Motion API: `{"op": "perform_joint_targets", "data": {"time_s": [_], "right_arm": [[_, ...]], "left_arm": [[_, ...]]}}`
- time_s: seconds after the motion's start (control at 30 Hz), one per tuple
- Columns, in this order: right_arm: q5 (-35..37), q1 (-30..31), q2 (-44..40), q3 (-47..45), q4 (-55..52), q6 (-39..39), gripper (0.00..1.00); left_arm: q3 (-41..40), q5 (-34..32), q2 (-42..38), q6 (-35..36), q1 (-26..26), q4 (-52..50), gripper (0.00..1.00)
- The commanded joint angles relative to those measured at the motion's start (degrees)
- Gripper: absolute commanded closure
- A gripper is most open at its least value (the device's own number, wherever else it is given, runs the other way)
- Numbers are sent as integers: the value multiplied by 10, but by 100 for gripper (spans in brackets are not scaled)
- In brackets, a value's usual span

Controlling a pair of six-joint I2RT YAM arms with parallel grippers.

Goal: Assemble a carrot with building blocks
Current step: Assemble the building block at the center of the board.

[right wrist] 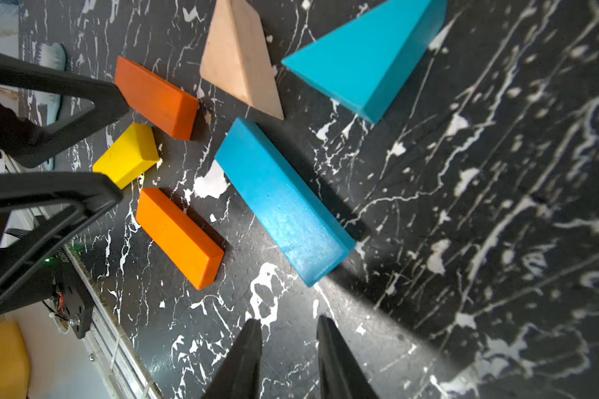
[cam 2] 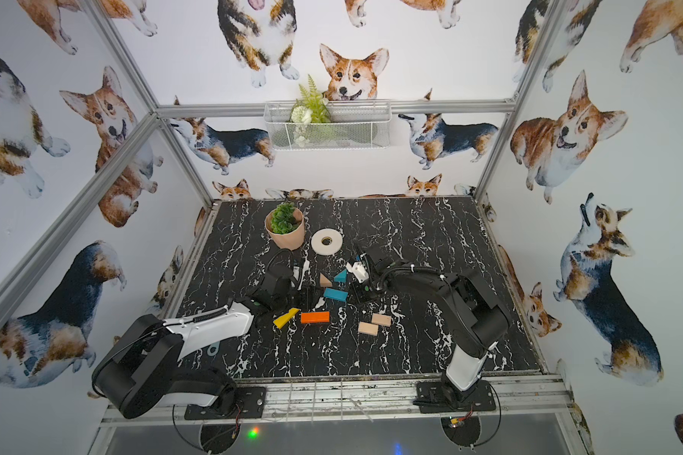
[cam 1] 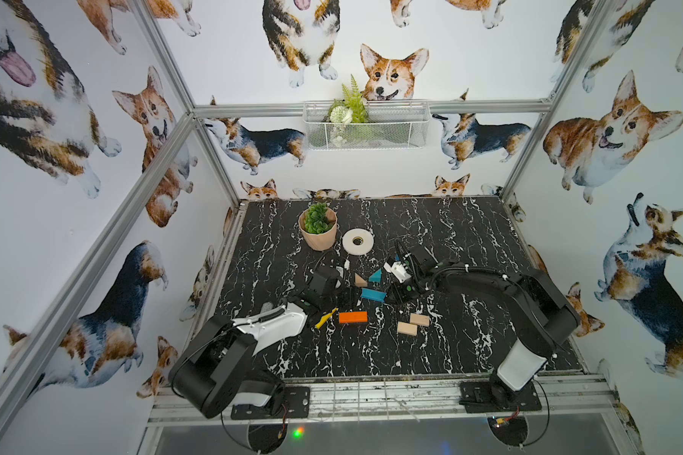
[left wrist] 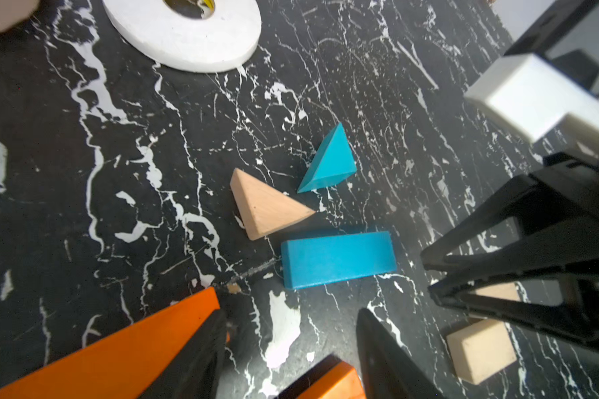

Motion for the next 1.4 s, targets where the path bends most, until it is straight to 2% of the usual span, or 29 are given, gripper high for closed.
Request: {"op": "perform_joint_targets", "data": {"time_s": [0.0,0.13,0.2,0.27,0.63,0.83,0.97,1.03,1.13,1.37], "right_arm": [[-5,0,4,-16,61,26,70],[-10,0,16,-14,68,30,71],[-18,0,28,-11,75,34,76],[-23,0,37,-9,83,37,79],[-28,0,66,10,102,45,81],[-17,0,71,21,98,40,81],[1,0,74,28,92,33,81],[7,0,76,30,90,32,81],[11,0,77,29,91,31,81],[11,0,76,29,90,30,81]], "left_arm": [[7,-2,13,13,0,-5,42],[7,2,17,12,0,-3,54],[7,5,18,11,0,-1,59],[9,8,21,9,0,0,60],[31,5,60,35,15,-9,60],[39,49,89,38,48,4,59],[41,67,98,36,48,11,60],[42,77,102,35,48,15,61],[41,96,106,32,48,18,70],[41,103,110,29,48,22,70]]}}
